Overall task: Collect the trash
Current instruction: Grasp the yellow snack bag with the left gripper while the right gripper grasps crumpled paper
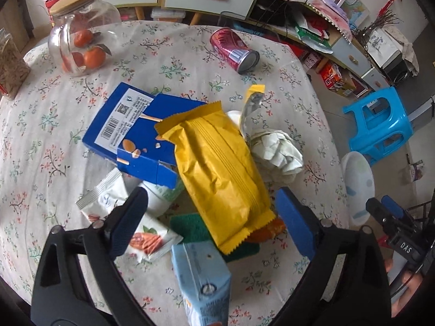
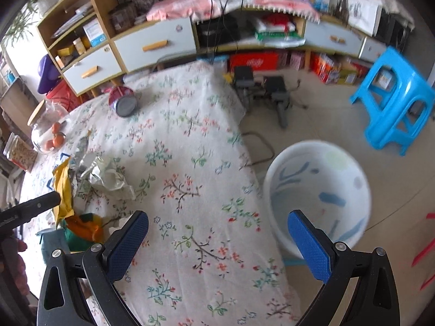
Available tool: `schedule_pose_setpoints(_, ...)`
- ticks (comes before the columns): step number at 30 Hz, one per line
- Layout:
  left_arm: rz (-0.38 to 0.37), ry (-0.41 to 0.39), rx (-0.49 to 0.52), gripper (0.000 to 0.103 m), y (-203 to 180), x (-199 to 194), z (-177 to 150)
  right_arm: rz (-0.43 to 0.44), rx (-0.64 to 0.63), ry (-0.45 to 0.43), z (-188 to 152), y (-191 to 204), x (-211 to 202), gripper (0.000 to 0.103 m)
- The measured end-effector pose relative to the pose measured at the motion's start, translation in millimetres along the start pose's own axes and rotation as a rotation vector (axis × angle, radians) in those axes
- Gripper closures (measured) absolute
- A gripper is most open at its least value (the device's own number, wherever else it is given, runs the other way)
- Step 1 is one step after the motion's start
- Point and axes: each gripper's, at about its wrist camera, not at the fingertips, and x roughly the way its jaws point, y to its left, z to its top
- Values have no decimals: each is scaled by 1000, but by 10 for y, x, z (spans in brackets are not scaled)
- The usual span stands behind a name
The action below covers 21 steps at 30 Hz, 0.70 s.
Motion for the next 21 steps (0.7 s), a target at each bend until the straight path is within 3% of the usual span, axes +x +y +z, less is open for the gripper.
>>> schedule_pose_setpoints(3, -10, 6, -10, 23, 40, 67, 14, 15, 1, 17, 72, 40, 109, 0)
schedule_pose_setpoints(5, -63, 5, -24, 29, 63, 71, 9, 31, -1, 17, 117, 112, 162, 0)
schedule_pose_setpoints(7, -88, 3, -23, 48, 73, 74, 8, 50, -12, 18, 158, 204, 204, 0)
schedule_pose_setpoints(12, -142, -18, -5, 60, 88, 1, -9, 107, -45, 25, 210, 457, 311, 0)
schedule_pose_setpoints(17, -179, -61, -33, 62, 222, -154, -1, 157, -62, 26, 256, 706, 402, 0)
schedule_pose_setpoints(18, -183, -67, -39, 67, 248, -181, -2, 170, -66, 30, 266, 765, 436, 0)
schedule_pose_setpoints(19, -189, -73, -45, 85, 282, -208, -6, 178, -68, 33, 270, 800, 455, 0)
schedule_pose_setpoints(21, -190, -77, -52, 89, 343, -245, -18, 198, -73, 40, 284, 886, 512, 0)
